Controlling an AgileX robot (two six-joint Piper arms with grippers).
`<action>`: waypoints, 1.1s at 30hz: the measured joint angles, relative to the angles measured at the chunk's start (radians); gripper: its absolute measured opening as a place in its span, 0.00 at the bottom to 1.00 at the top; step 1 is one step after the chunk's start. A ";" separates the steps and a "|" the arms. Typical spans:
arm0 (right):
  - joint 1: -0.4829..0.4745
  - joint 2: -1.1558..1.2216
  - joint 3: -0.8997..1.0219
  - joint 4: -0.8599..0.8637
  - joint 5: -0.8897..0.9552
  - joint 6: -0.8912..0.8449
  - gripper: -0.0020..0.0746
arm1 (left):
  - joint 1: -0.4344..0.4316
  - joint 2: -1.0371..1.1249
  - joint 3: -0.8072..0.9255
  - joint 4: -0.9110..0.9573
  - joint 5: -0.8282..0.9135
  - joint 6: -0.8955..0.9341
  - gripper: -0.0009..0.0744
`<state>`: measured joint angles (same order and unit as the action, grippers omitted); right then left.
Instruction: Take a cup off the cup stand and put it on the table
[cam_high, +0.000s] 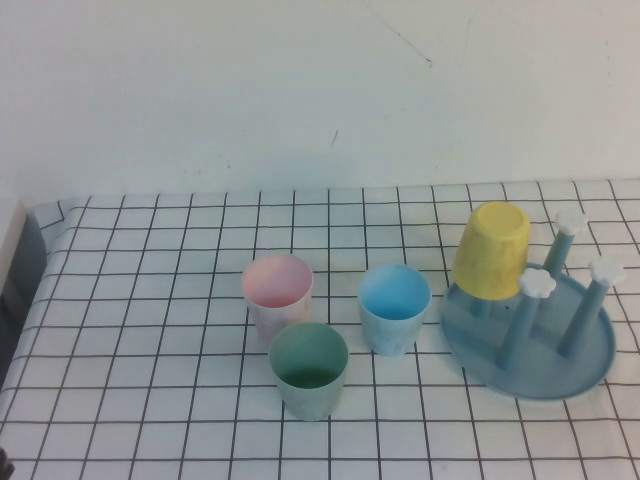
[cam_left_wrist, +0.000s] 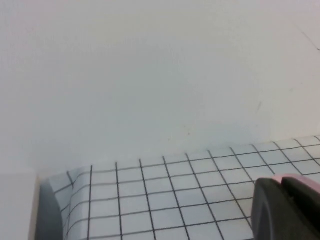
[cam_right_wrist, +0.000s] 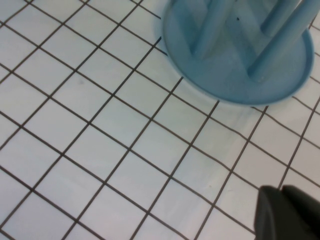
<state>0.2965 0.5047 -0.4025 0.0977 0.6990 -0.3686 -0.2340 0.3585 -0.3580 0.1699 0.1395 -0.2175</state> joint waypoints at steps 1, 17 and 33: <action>0.000 0.000 0.000 0.000 0.000 0.000 0.03 | 0.034 -0.039 0.041 -0.041 -0.008 0.016 0.01; 0.000 0.000 0.000 0.000 0.000 0.000 0.03 | 0.265 -0.369 0.381 -0.233 0.095 0.069 0.01; 0.000 0.000 0.000 0.000 0.000 0.002 0.03 | 0.265 -0.370 0.379 -0.233 0.166 0.023 0.01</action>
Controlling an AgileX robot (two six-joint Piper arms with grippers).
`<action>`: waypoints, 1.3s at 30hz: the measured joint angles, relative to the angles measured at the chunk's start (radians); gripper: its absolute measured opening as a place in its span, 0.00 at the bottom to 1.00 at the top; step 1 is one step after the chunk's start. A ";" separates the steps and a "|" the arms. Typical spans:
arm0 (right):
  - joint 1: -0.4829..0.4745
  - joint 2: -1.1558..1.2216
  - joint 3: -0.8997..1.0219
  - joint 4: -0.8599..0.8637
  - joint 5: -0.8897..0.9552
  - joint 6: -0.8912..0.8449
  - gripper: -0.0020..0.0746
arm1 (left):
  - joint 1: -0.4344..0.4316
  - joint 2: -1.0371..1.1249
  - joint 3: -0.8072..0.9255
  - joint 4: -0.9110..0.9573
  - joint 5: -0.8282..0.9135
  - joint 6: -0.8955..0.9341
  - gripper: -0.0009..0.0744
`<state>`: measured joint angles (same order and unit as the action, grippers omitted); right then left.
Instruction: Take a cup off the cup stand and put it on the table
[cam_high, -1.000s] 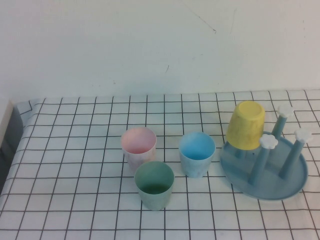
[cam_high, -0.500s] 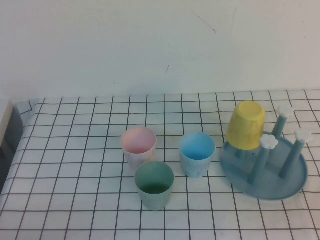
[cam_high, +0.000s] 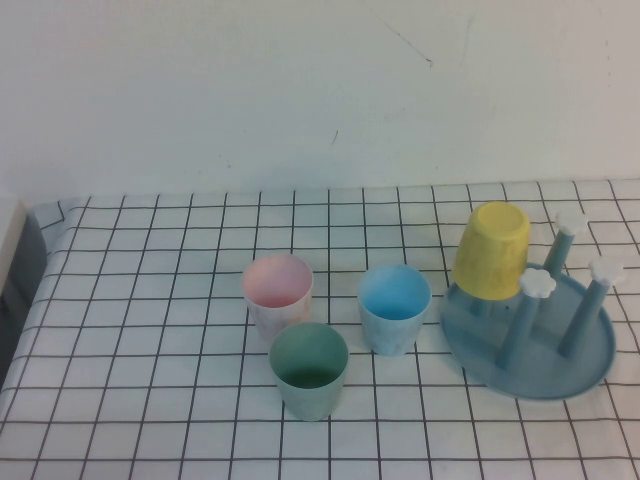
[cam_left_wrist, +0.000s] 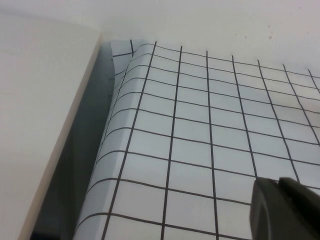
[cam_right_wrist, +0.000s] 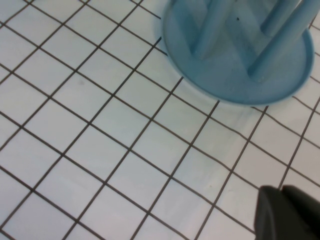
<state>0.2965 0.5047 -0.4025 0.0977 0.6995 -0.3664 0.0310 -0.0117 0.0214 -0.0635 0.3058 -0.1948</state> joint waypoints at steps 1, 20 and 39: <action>0.000 0.000 0.000 0.000 0.000 0.000 0.03 | 0.000 0.000 0.000 0.000 0.001 0.007 0.01; 0.000 0.000 0.000 0.000 0.000 0.000 0.03 | -0.082 -0.001 0.000 0.056 0.002 0.046 0.01; 0.000 0.000 0.000 0.000 0.000 0.000 0.03 | -0.082 -0.001 0.000 0.063 0.005 0.060 0.01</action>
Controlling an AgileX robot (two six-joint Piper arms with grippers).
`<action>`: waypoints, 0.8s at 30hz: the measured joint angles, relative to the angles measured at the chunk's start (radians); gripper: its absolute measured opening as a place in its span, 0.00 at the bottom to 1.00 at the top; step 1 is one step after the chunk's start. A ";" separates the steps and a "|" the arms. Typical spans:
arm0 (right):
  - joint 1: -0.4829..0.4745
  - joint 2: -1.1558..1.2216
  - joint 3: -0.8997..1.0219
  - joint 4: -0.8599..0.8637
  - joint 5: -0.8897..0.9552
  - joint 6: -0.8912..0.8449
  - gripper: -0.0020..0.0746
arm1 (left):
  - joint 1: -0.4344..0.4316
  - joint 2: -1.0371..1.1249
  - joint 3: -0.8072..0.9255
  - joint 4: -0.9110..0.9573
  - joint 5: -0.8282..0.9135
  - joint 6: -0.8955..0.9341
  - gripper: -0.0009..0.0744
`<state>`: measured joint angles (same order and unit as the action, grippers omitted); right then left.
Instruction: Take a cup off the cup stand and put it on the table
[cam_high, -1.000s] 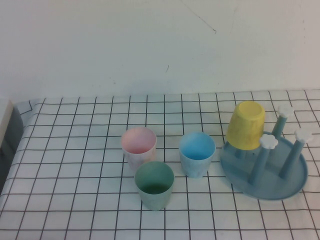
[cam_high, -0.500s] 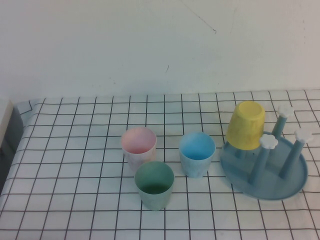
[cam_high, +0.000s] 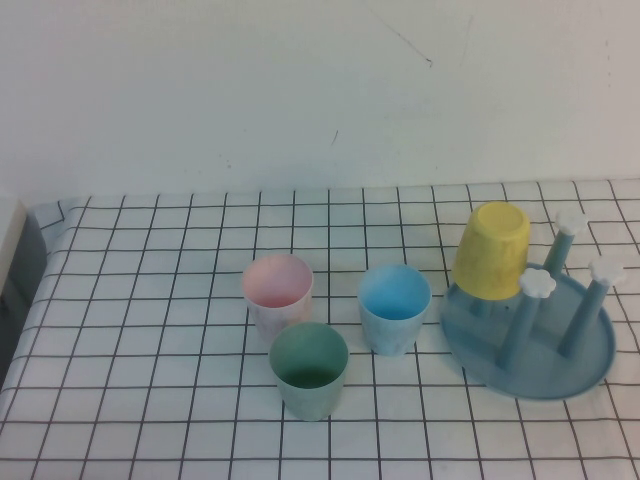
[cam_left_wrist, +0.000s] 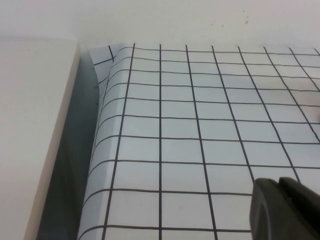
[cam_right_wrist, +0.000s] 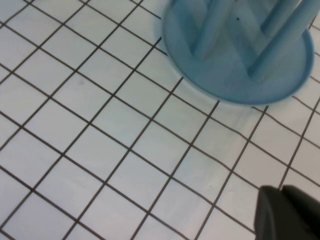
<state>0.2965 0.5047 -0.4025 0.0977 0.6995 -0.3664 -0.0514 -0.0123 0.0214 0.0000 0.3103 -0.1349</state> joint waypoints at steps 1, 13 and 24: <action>0.000 0.000 0.000 0.000 0.000 0.000 0.03 | 0.000 0.000 0.000 0.000 0.000 0.000 0.01; 0.000 -0.044 0.081 -0.022 -0.073 0.000 0.03 | 0.000 0.000 0.000 0.000 0.005 0.005 0.01; -0.180 -0.414 0.386 -0.122 -0.358 0.127 0.03 | 0.000 0.000 -0.002 0.000 0.005 0.007 0.01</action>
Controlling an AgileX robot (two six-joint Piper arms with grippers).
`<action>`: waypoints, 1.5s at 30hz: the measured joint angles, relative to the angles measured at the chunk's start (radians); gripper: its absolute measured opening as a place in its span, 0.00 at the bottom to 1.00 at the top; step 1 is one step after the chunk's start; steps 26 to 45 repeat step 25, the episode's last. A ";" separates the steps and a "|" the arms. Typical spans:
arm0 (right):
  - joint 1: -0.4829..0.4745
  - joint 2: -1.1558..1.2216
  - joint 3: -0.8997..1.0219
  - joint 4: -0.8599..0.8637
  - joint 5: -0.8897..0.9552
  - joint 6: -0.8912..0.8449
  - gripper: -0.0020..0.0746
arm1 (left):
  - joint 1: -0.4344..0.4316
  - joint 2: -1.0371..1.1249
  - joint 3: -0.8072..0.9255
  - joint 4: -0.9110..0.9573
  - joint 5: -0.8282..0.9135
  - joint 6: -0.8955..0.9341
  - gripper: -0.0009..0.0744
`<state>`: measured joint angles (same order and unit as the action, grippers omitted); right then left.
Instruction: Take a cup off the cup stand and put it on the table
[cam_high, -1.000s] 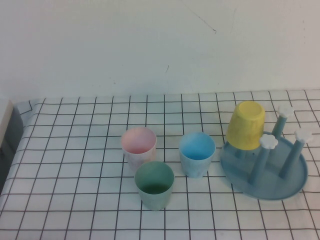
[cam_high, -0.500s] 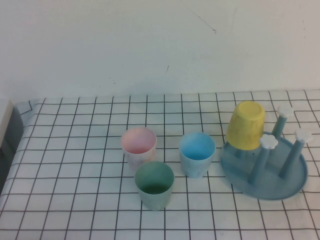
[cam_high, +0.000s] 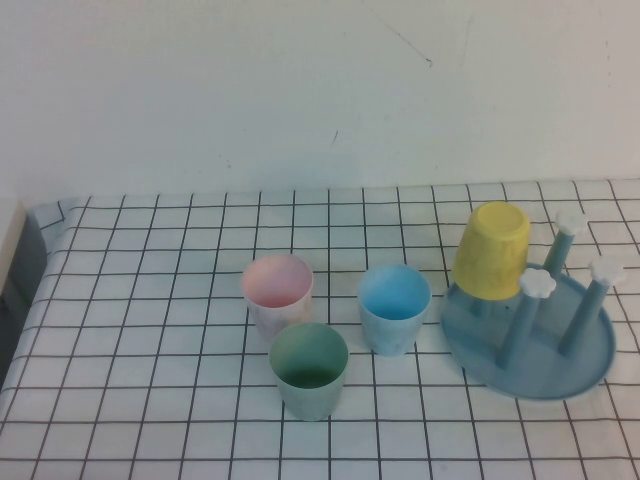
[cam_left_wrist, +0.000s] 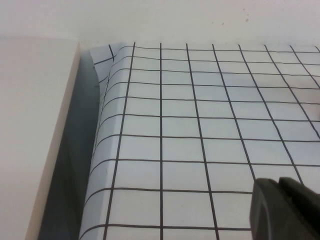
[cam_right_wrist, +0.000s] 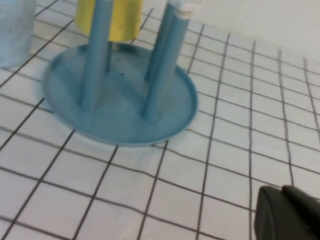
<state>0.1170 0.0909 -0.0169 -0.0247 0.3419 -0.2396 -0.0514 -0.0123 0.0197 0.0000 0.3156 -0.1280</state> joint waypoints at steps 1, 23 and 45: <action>-0.022 -0.039 0.015 0.000 0.000 0.007 0.03 | 0.000 0.000 0.000 0.000 0.000 0.000 0.01; -0.091 -0.103 0.043 0.005 0.013 0.177 0.03 | 0.000 -0.002 0.000 0.000 0.002 0.000 0.01; -0.105 -0.103 0.043 0.005 0.013 0.202 0.03 | 0.000 -0.002 0.000 0.000 0.002 0.000 0.01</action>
